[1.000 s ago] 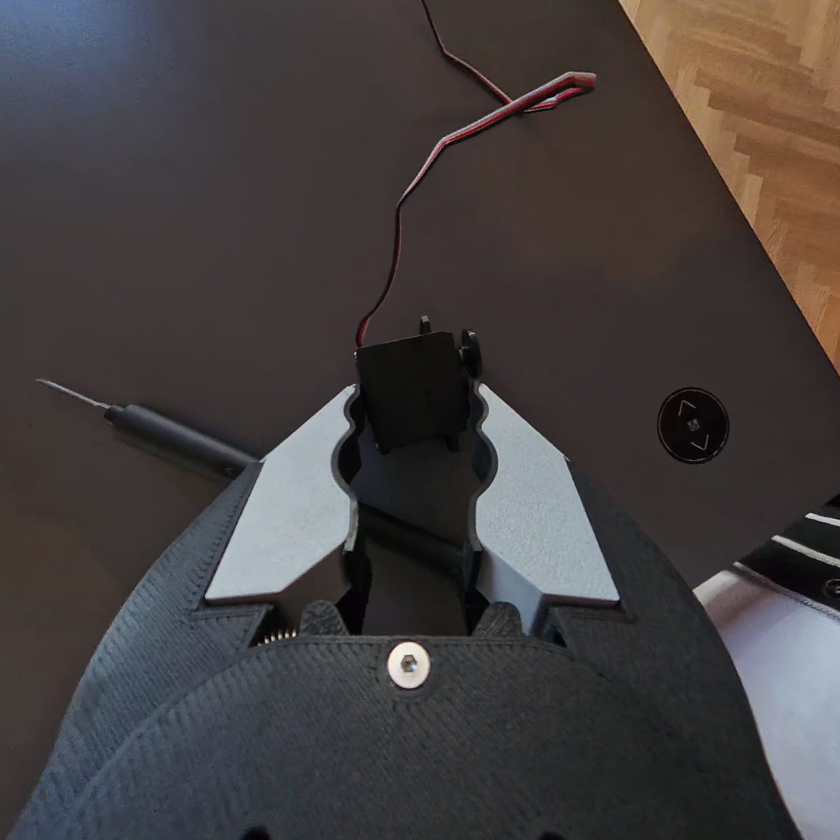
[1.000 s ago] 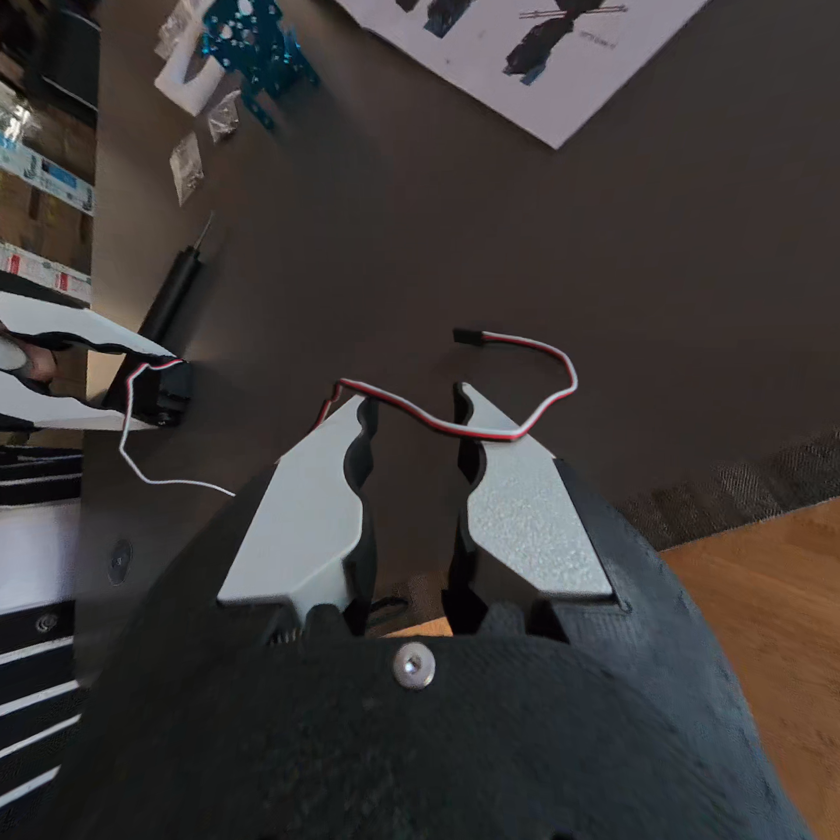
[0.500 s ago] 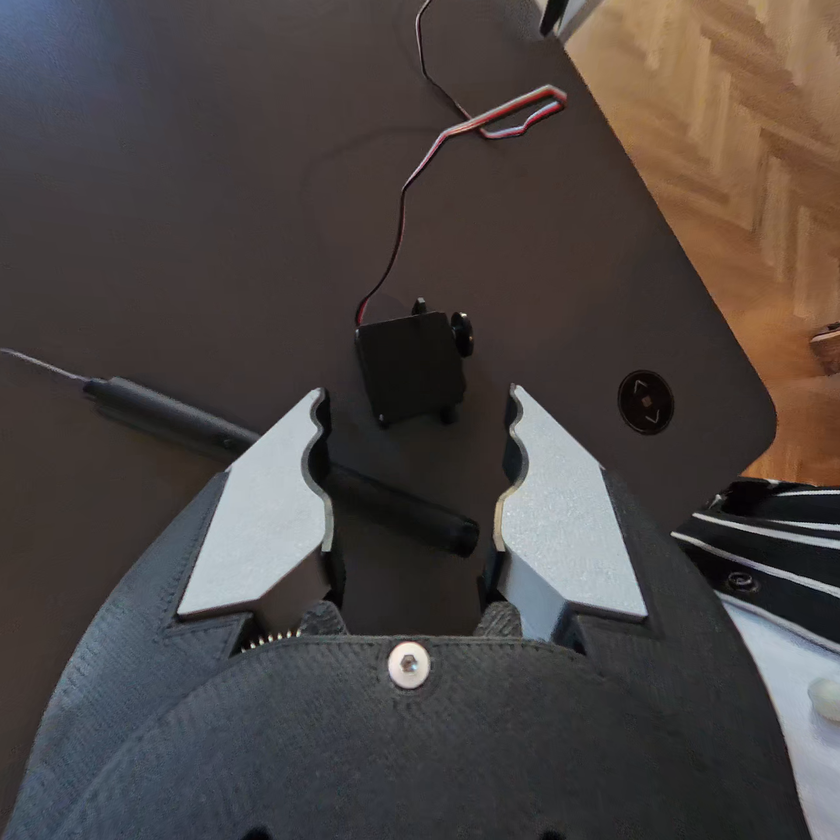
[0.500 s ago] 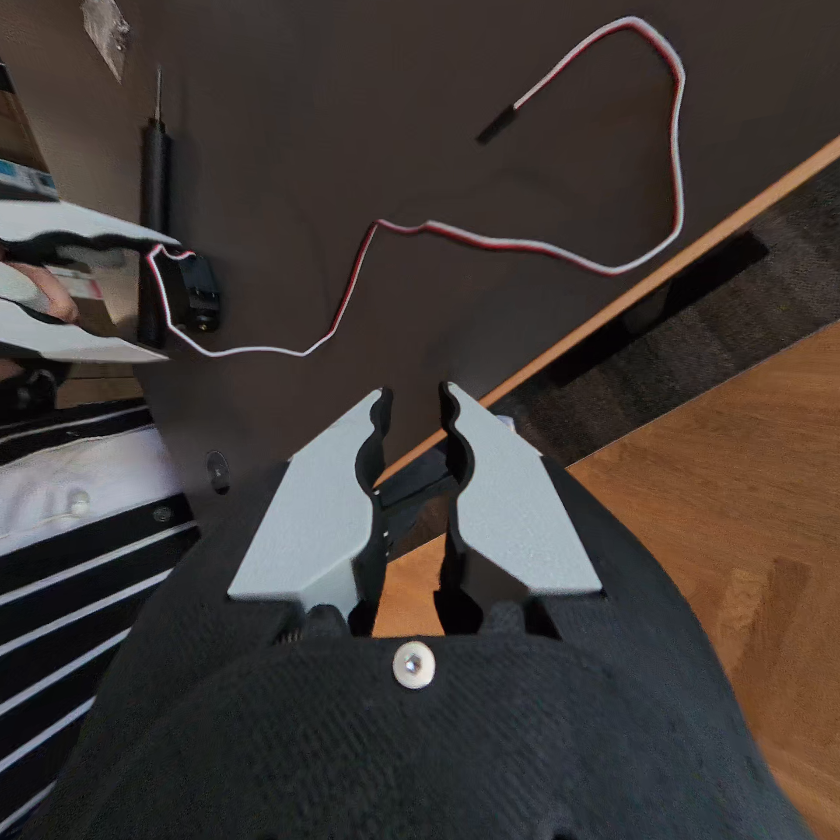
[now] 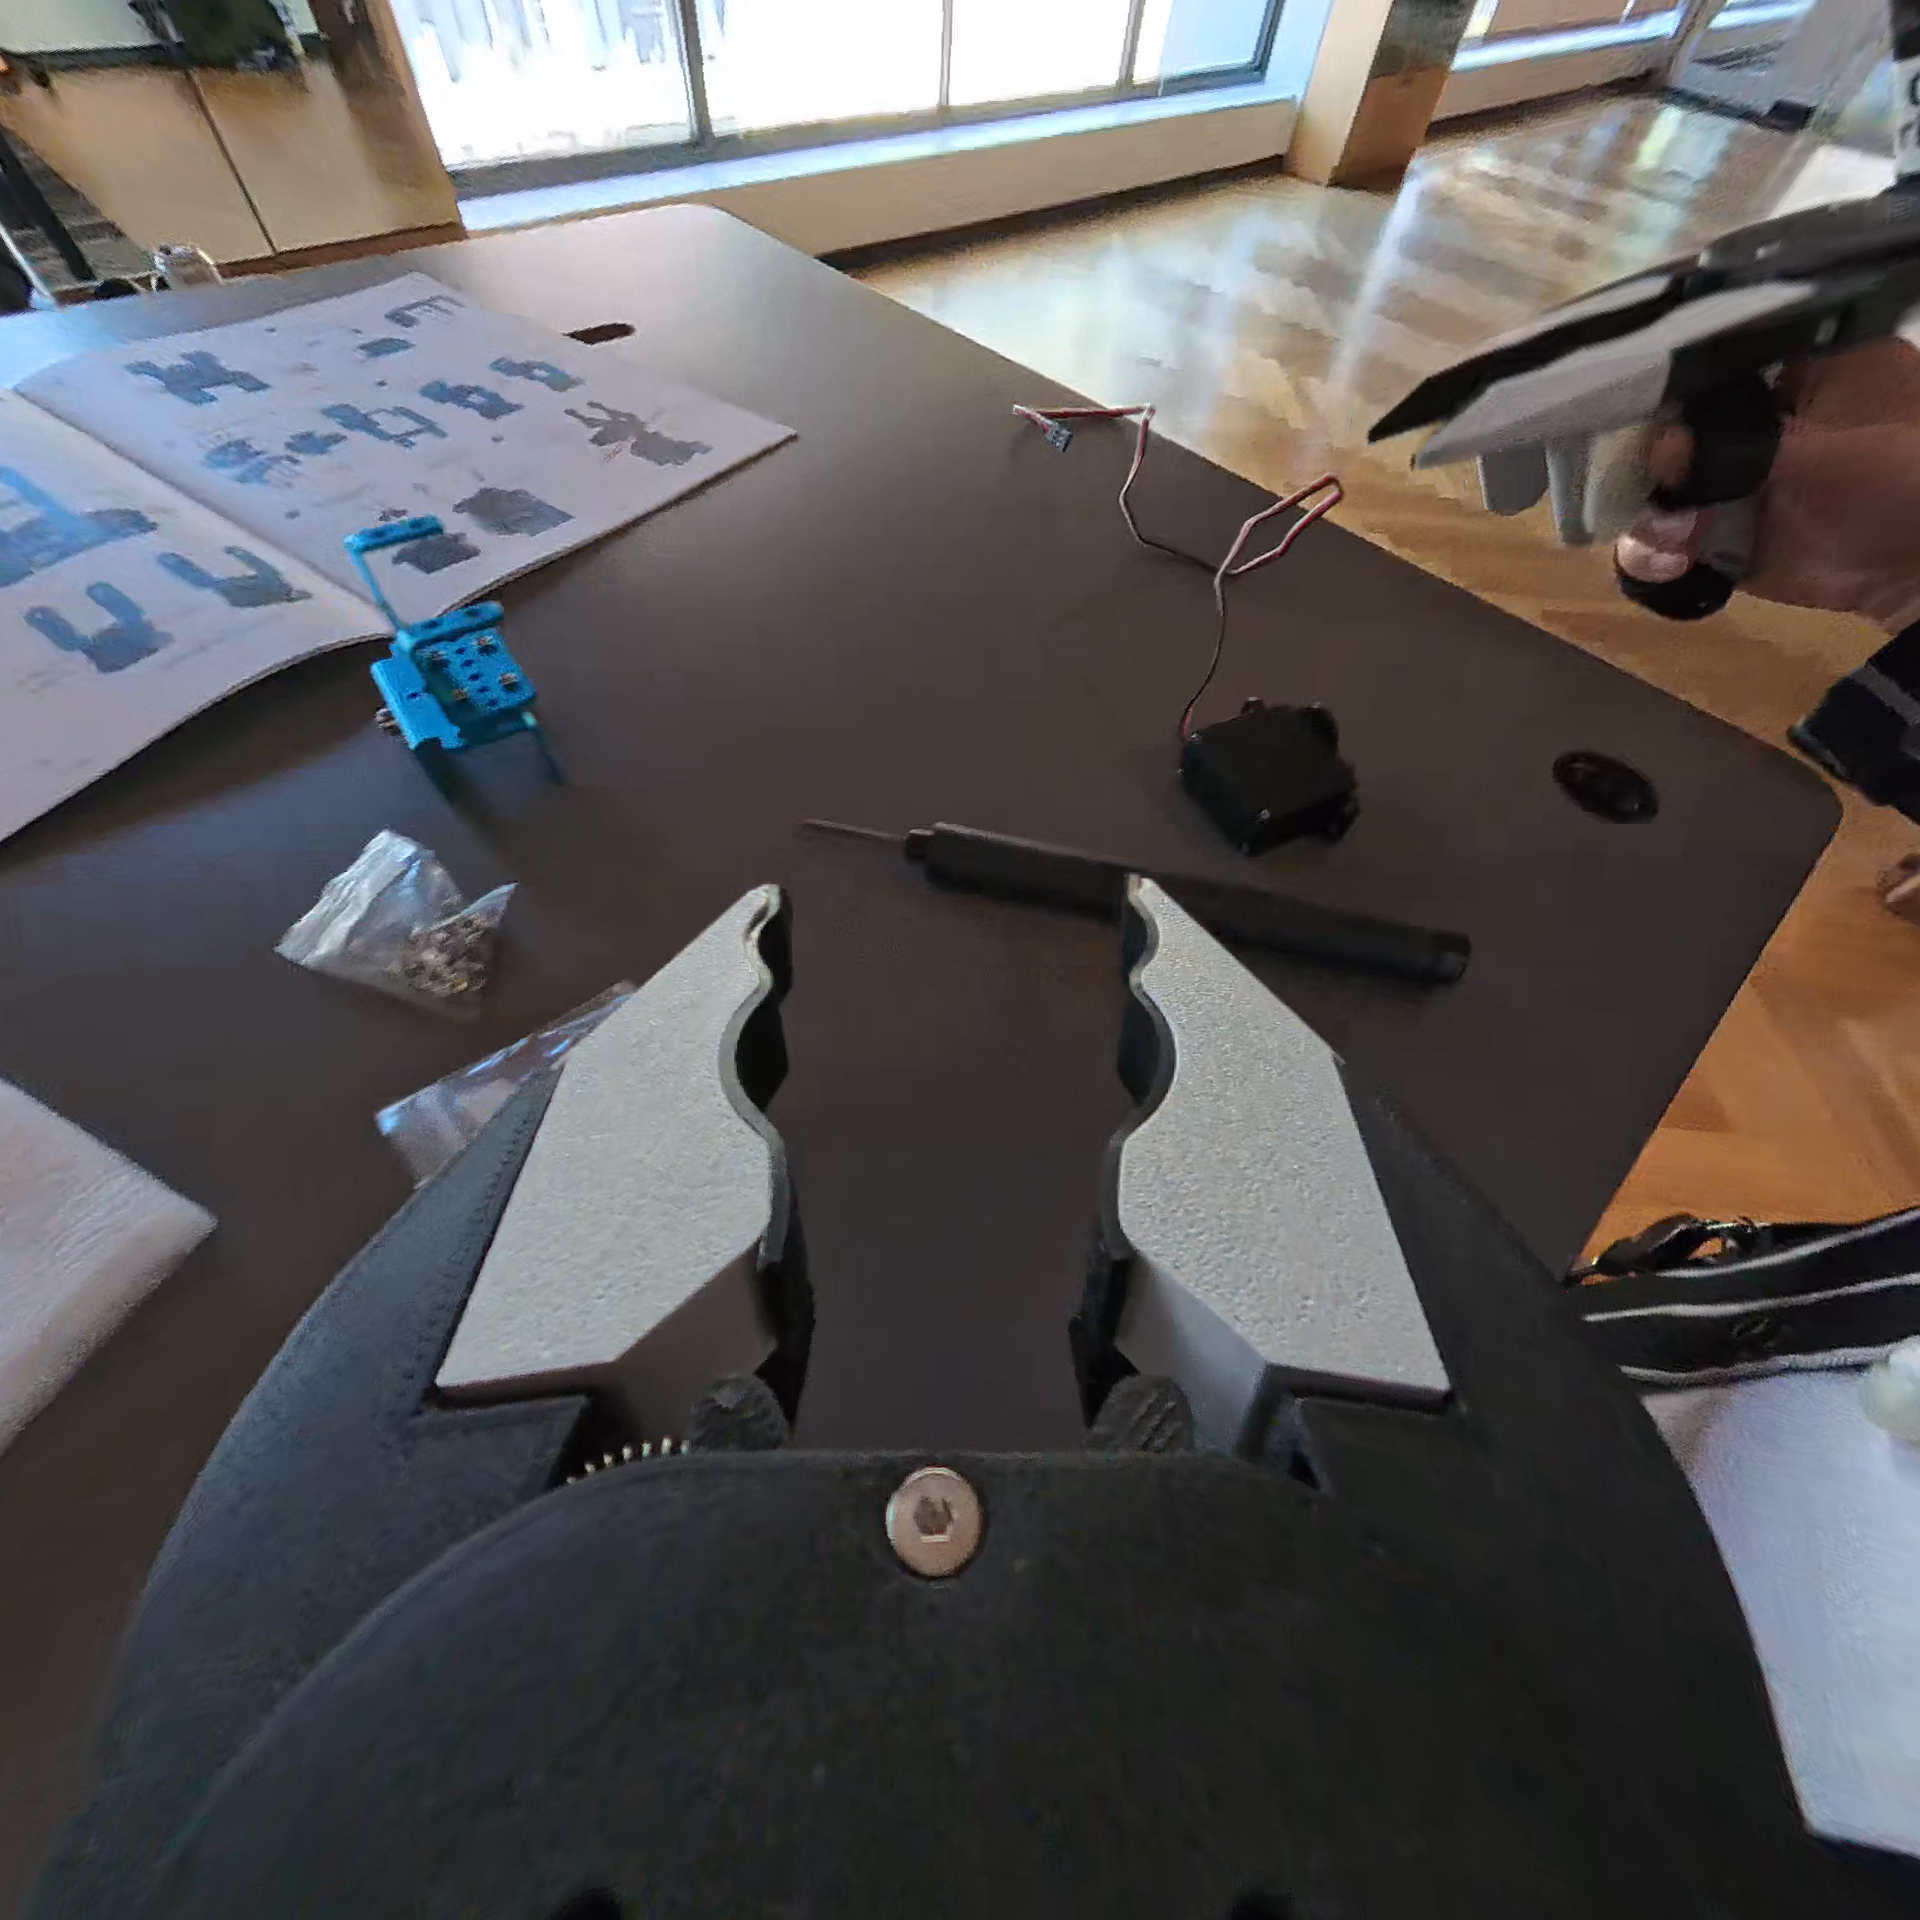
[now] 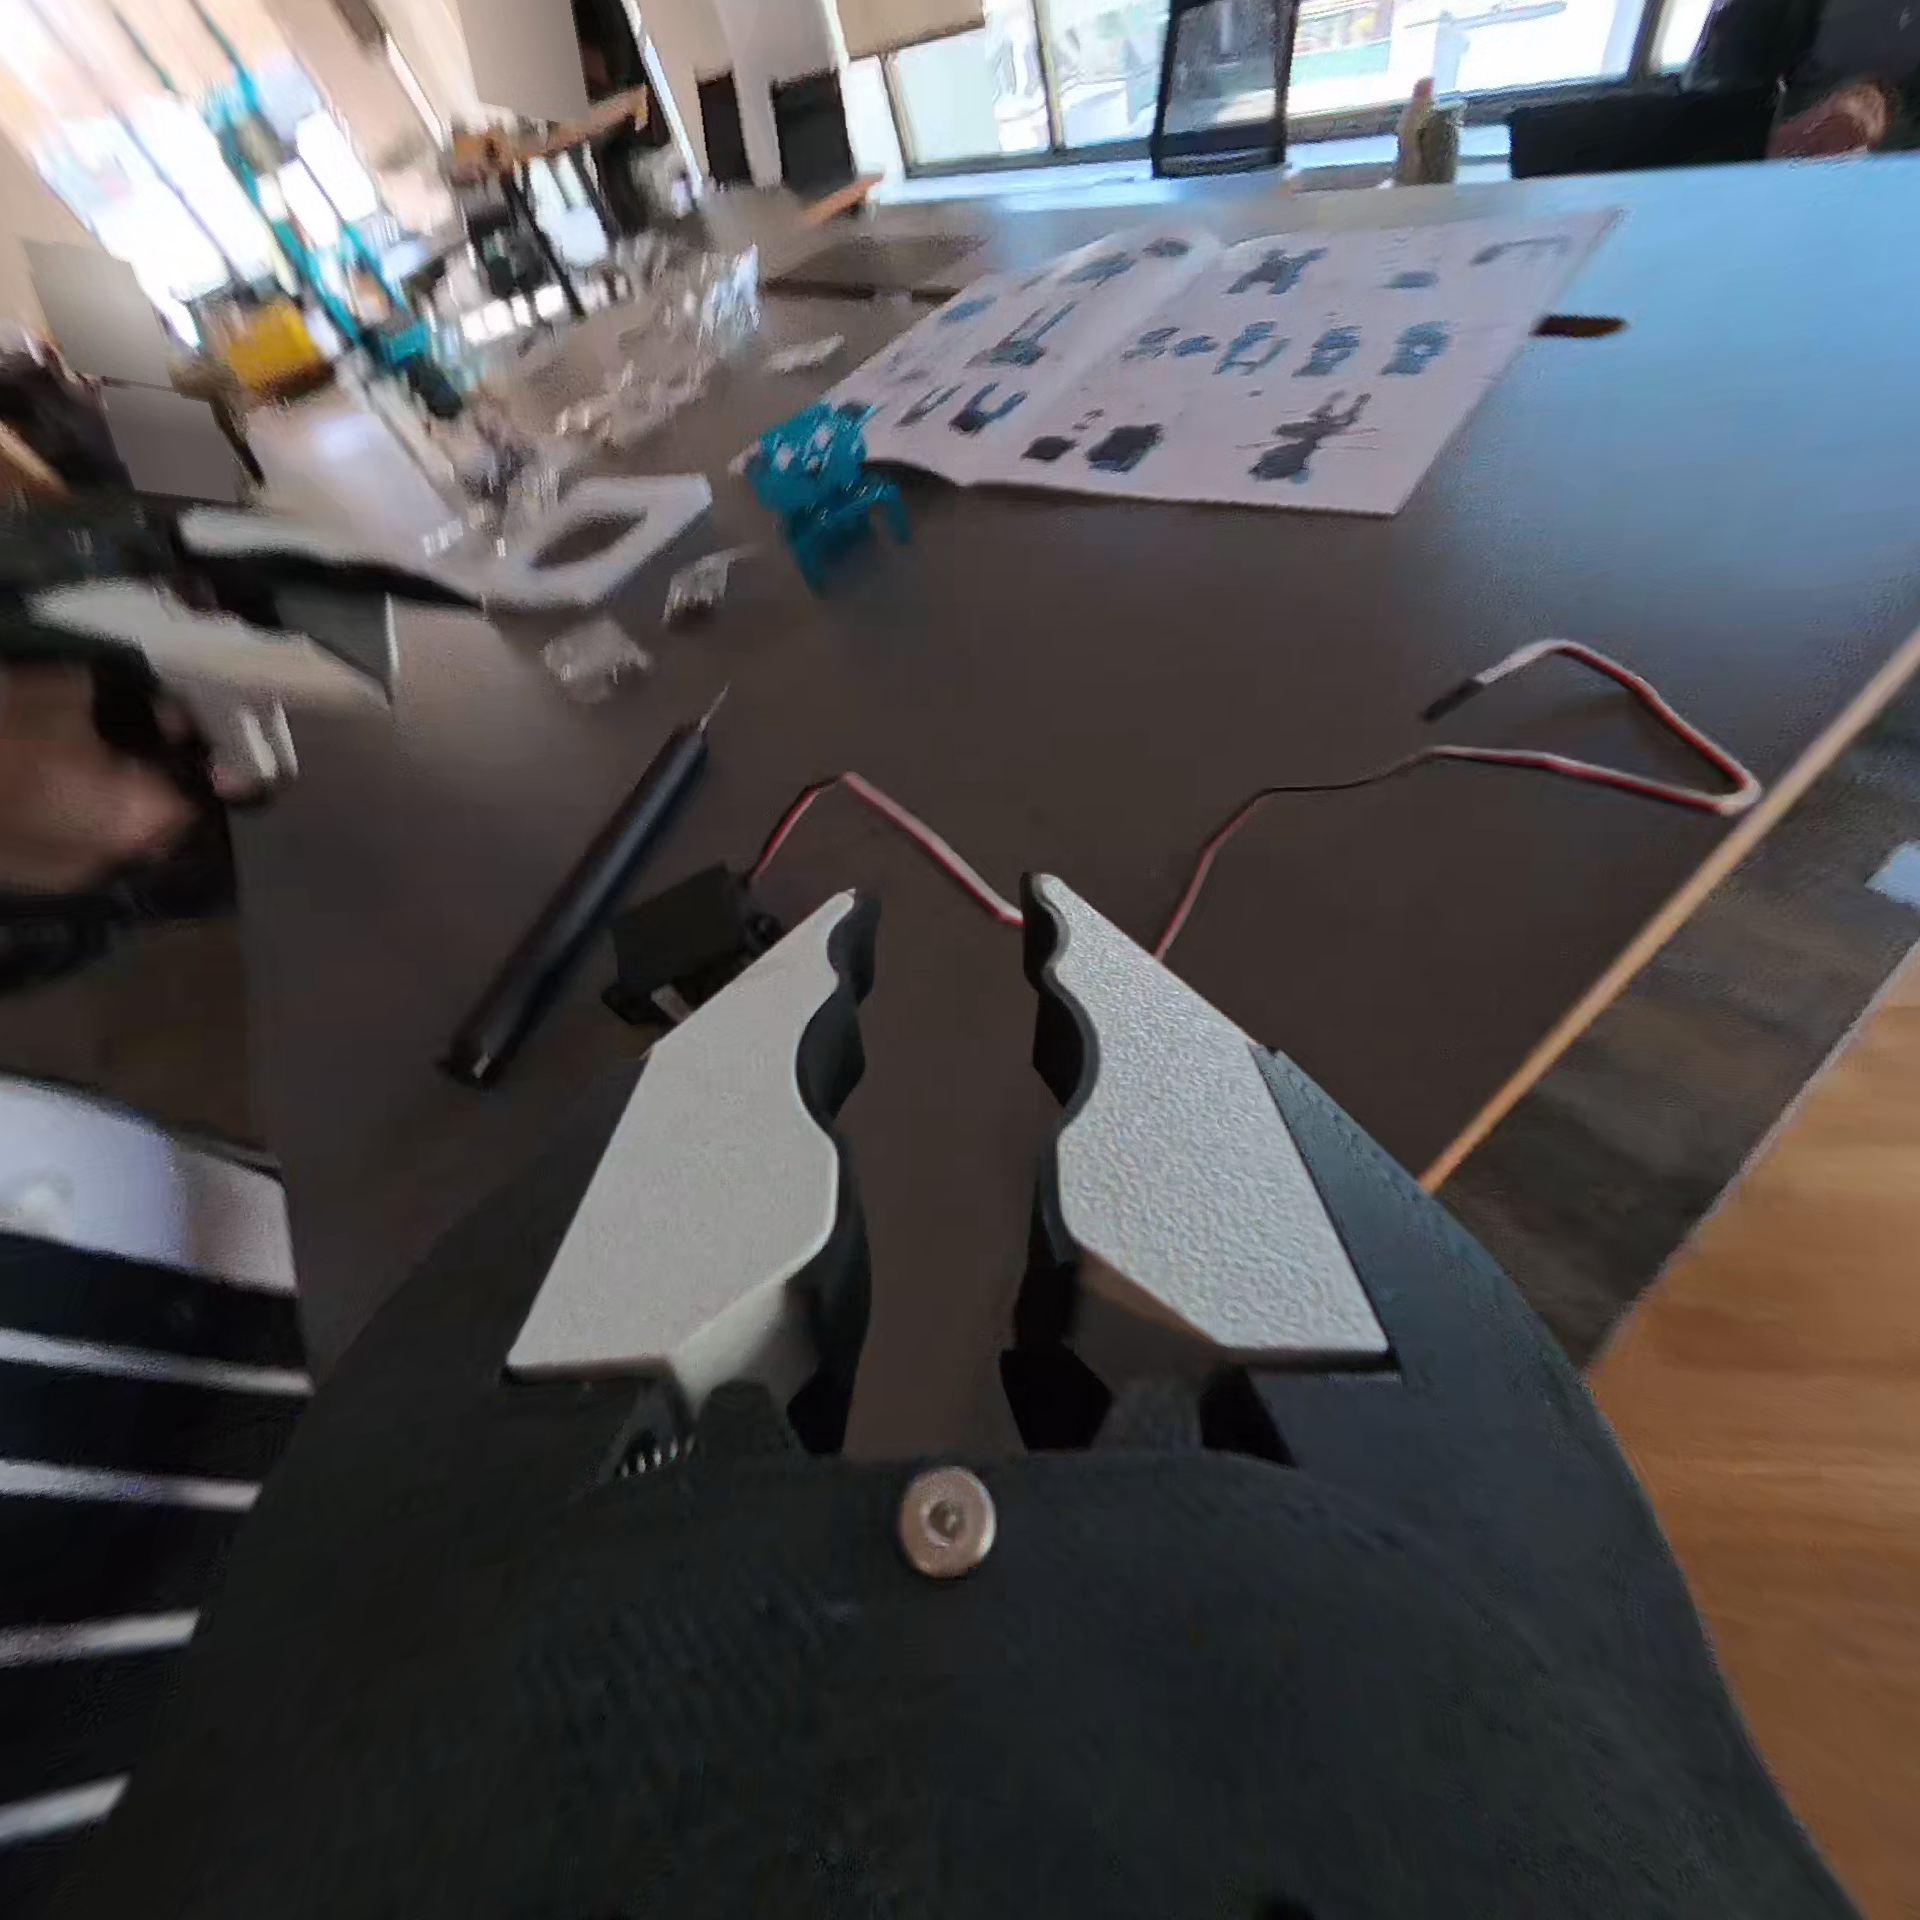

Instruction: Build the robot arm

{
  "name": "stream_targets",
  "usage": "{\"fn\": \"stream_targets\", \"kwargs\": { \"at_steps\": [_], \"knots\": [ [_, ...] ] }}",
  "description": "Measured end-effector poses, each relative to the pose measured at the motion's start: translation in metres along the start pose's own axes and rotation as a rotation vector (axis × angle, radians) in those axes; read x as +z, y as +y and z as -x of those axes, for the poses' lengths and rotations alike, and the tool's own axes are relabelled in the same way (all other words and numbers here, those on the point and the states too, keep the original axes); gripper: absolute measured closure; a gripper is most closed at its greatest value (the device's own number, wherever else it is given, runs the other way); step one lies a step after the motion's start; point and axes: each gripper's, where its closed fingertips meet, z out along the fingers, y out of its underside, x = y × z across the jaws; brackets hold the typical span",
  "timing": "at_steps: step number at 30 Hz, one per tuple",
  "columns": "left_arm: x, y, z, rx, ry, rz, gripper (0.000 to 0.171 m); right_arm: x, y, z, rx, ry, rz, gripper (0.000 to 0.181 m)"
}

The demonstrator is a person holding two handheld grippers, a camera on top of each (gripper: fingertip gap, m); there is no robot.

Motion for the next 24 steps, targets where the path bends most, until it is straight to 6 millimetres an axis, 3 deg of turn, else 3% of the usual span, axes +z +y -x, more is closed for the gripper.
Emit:
{"fn": "stream_targets", "kwargs": {
  "at_steps": [3,8,11,13,16,24],
  "knots": [
    [-0.009,0.004,0.016,-0.047,0.041,-0.017,0.112,0.013,0.013,0.022,-0.040,-0.012,0.113,0.152],
    [-0.018,-0.005,0.029,-0.021,0.081,-0.026,0.112,0.018,0.003,0.049,-0.003,-0.089,0.084,0.164],
    [-0.018,-0.007,0.042,0.002,0.073,-0.032,0.113,0.019,0.022,0.076,-0.012,-0.190,0.170,0.156],
    [-0.016,-0.012,0.042,-0.034,0.109,-0.063,0.114,0.025,0.039,0.078,-0.067,-0.135,0.237,0.137],
    [-0.011,-0.020,0.040,-0.048,0.161,-0.091,0.117,0.041,0.051,0.084,-0.197,-0.063,0.270,0.127],
    [0.013,-0.045,0.046,-0.005,0.228,-0.094,0.117,0.076,0.059,0.083,-0.286,-0.059,0.387,0.130]
  ]
}}
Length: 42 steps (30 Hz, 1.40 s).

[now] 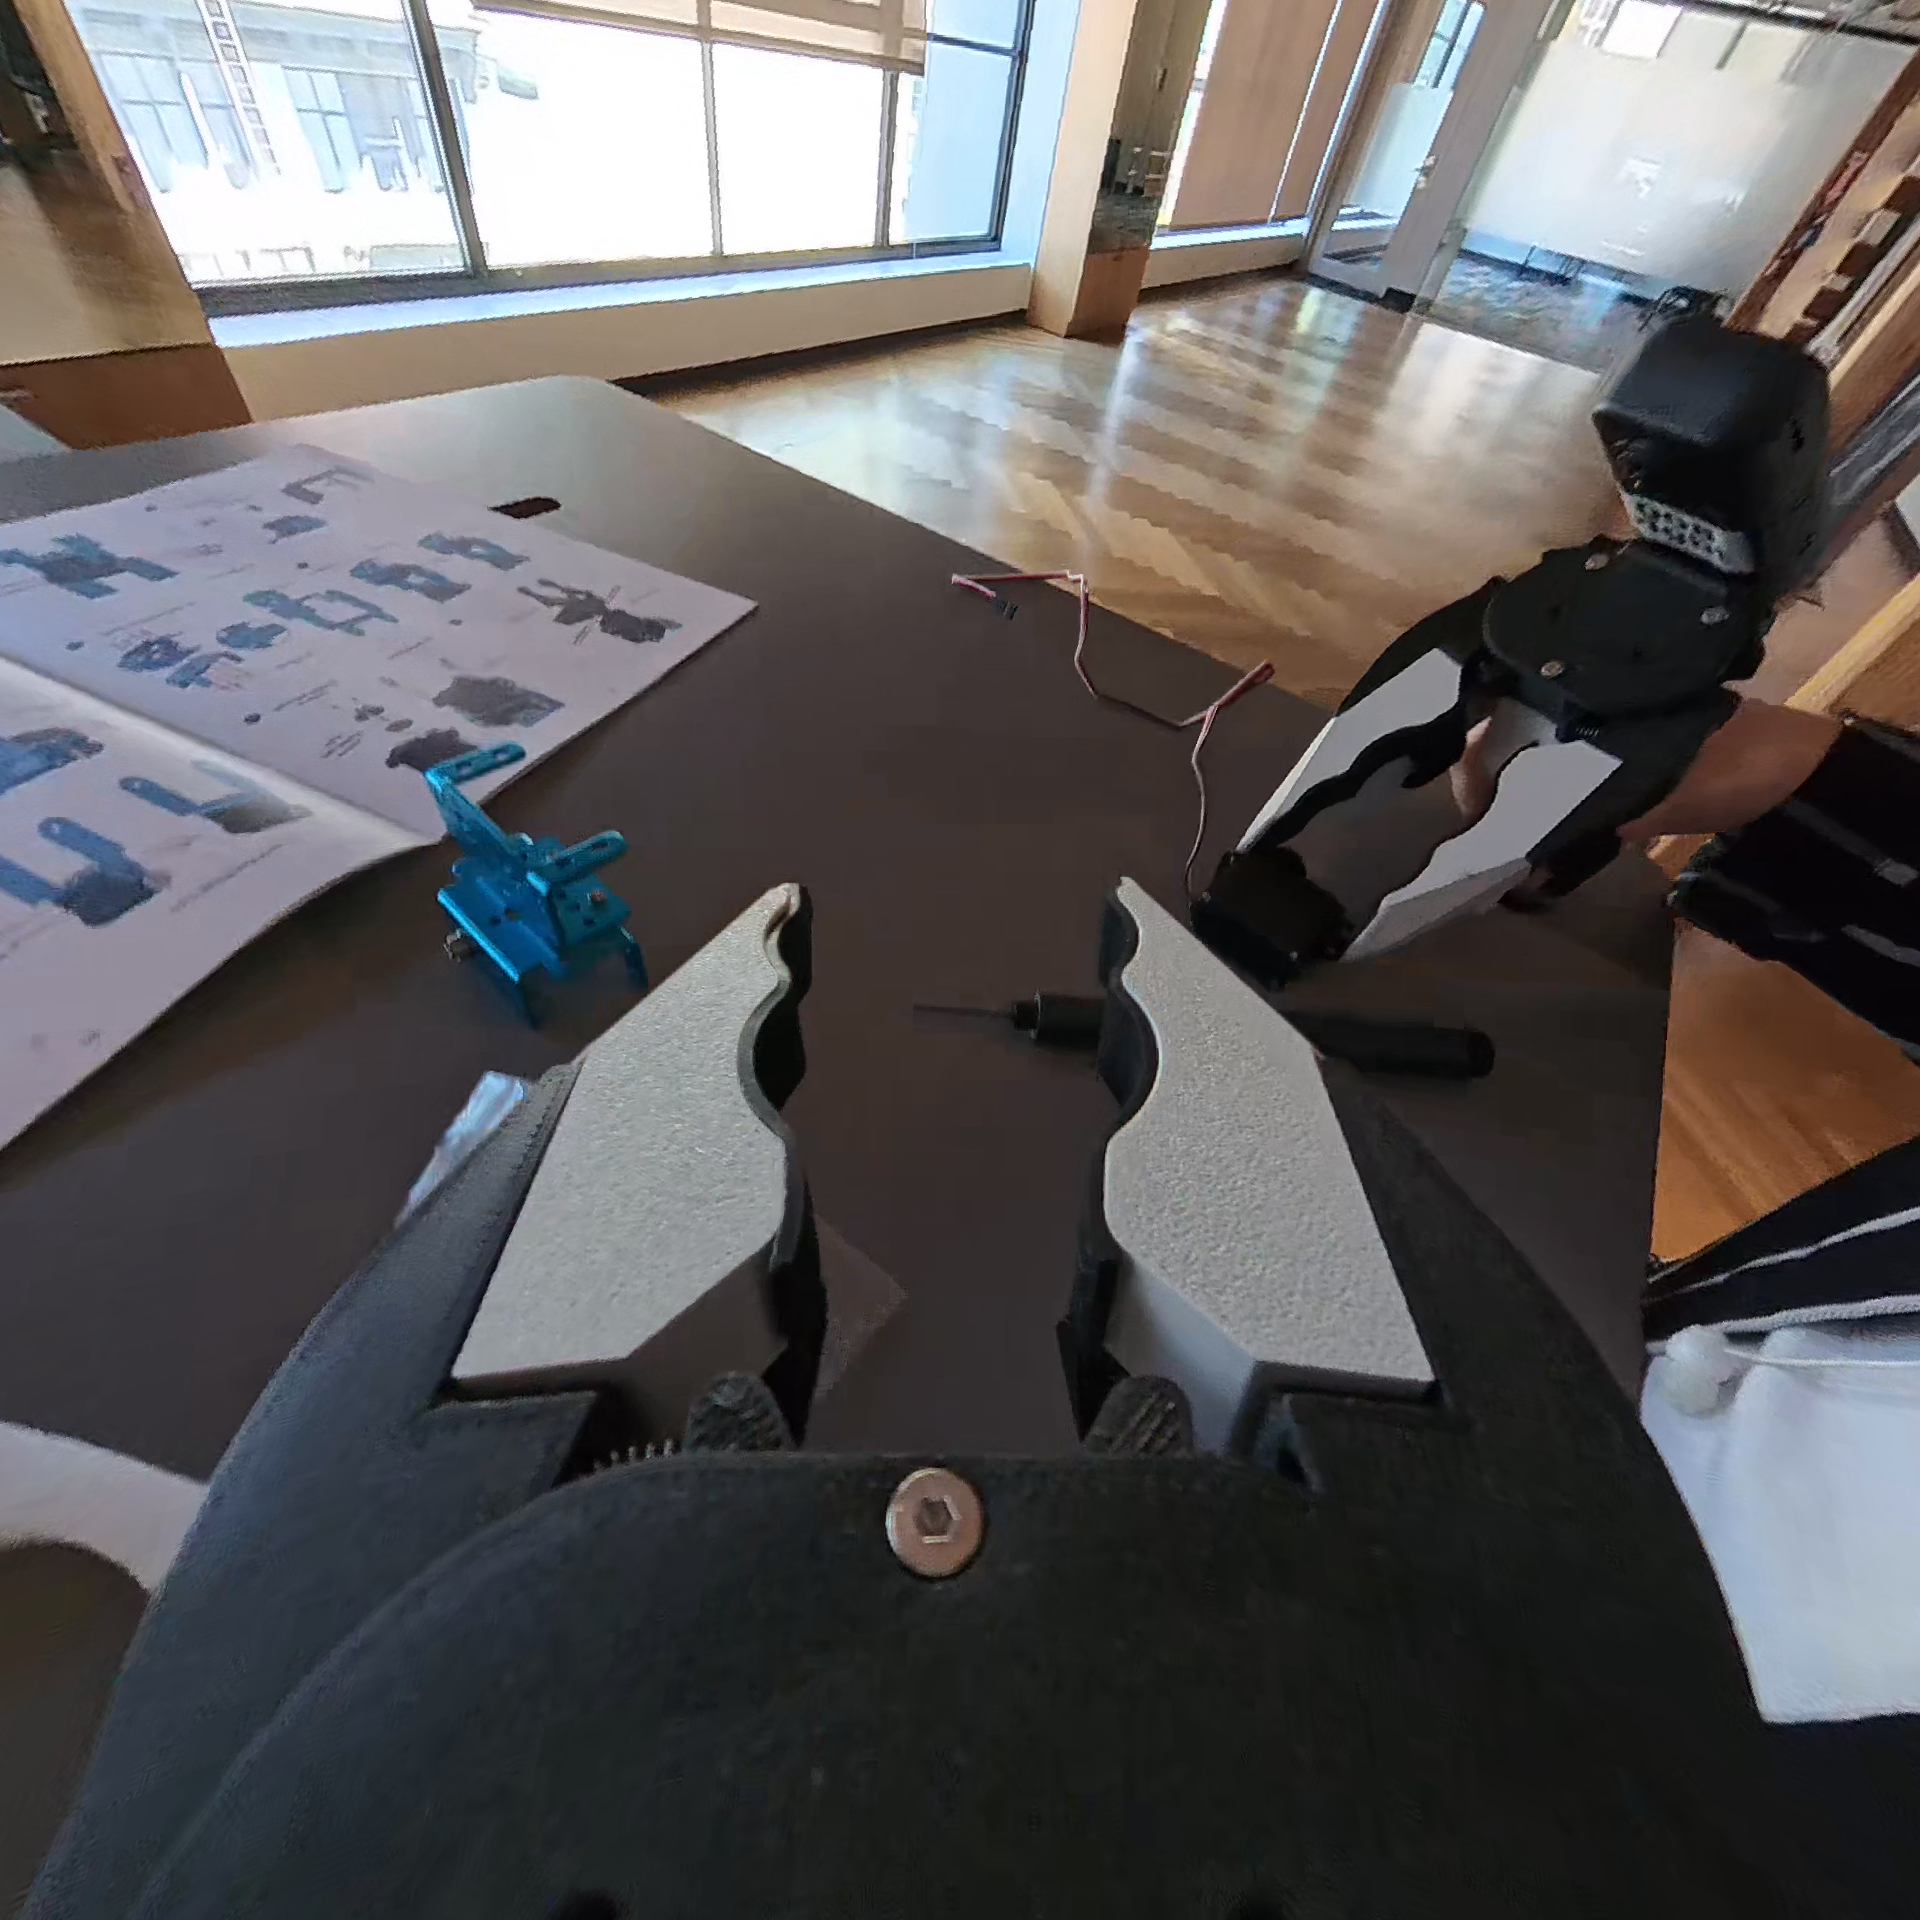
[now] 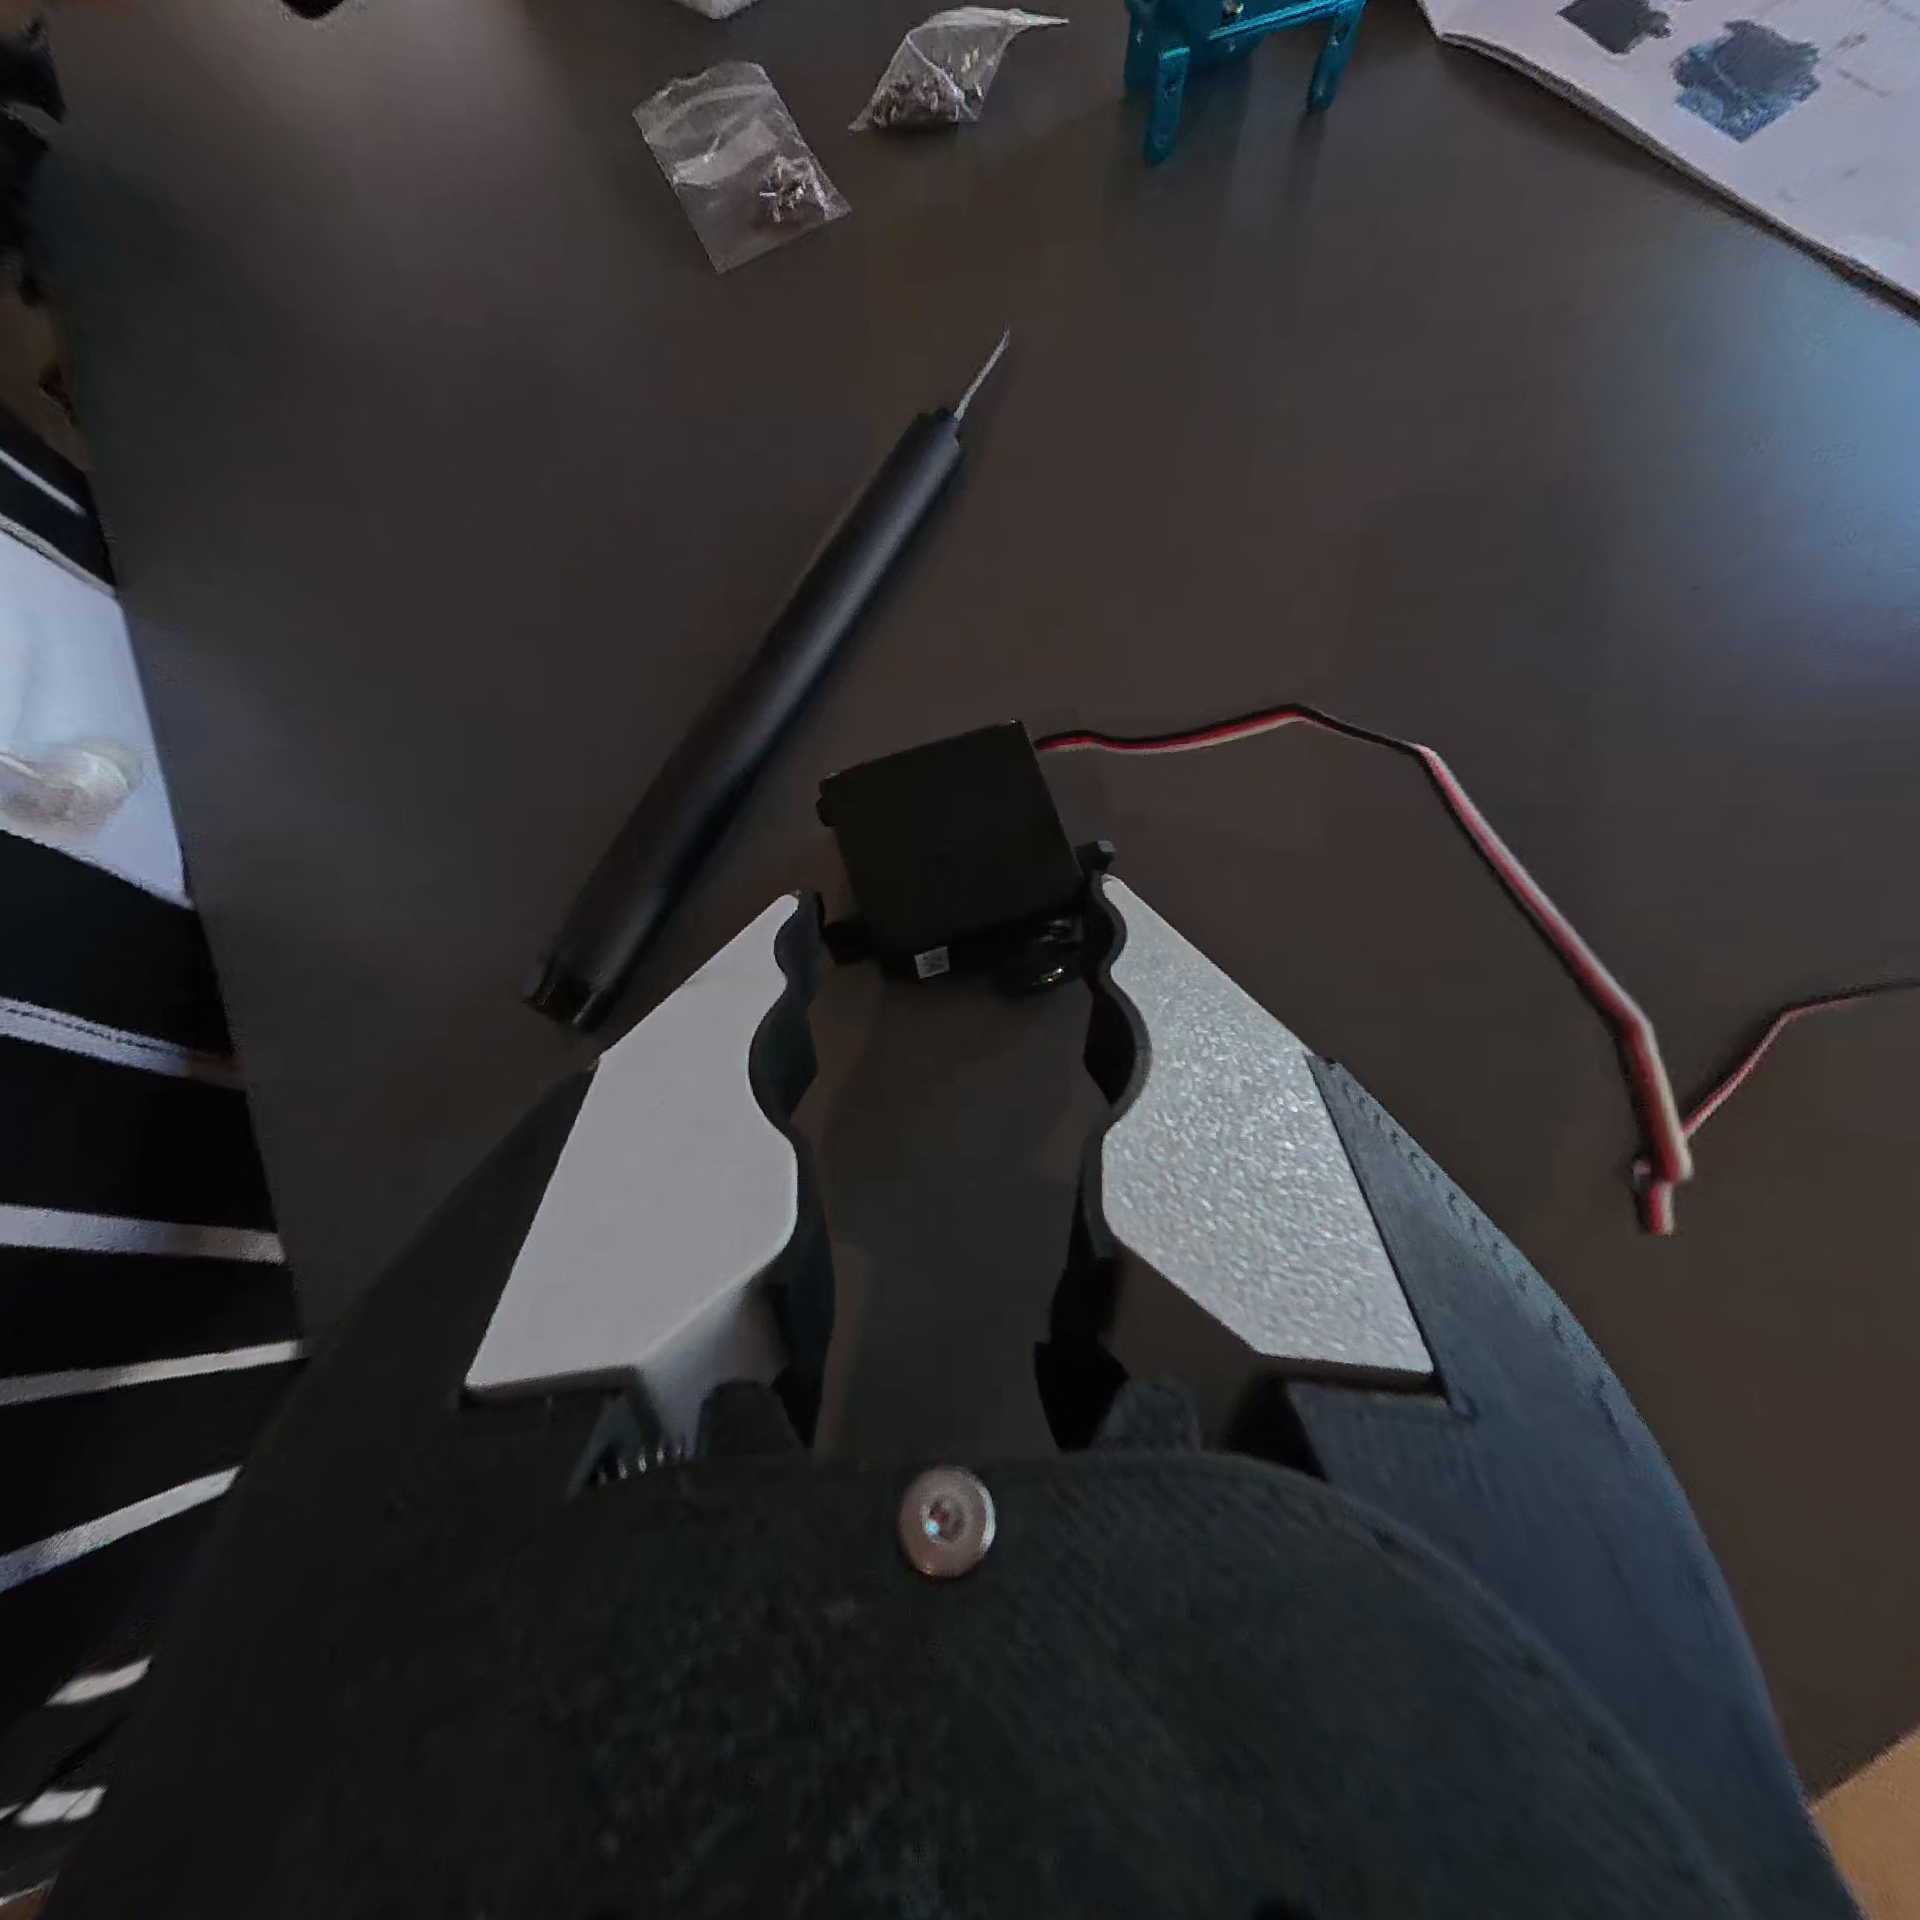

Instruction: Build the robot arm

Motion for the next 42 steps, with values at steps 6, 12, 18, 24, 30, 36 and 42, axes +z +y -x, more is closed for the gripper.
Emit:
{"fn": "stream_targets", "kwargs": {
  "at_steps": [6,12,18,24,30,36,42],
  "knots": [
    [0.021,-0.035,0.017,0.020,0.050,-0.057,0.116,0.011,-0.014,-0.006,-0.013,-0.073,-0.012,0.128],
    [0.018,-0.079,0.055,0.088,-0.006,-0.200,0.115,-0.061,-0.059,0.002,0.230,-0.423,-0.395,0.129],
    [-0.007,-0.079,0.098,-0.009,-0.097,-0.310,0.115,-0.103,-0.121,-0.092,0.328,-0.192,-0.892,0.114],
    [-0.030,-0.081,0.128,-0.057,-0.197,-0.366,0.114,-0.055,-0.118,-0.147,0.181,0.262,-0.799,0.153],
    [-0.144,-0.114,0.180,-0.025,-0.604,-0.413,0.126,-0.057,-0.112,-0.155,0.109,0.391,-0.792,0.165],
    [-0.205,-0.009,0.194,-0.286,-0.637,0.195,0.128,-0.058,-0.108,-0.165,0.178,0.373,-0.810,0.165],
    [-0.148,0.086,0.212,0.025,-0.327,0.741,0.121,-0.039,-0.105,-0.161,0.185,0.302,-0.744,0.160]
  ]
}}
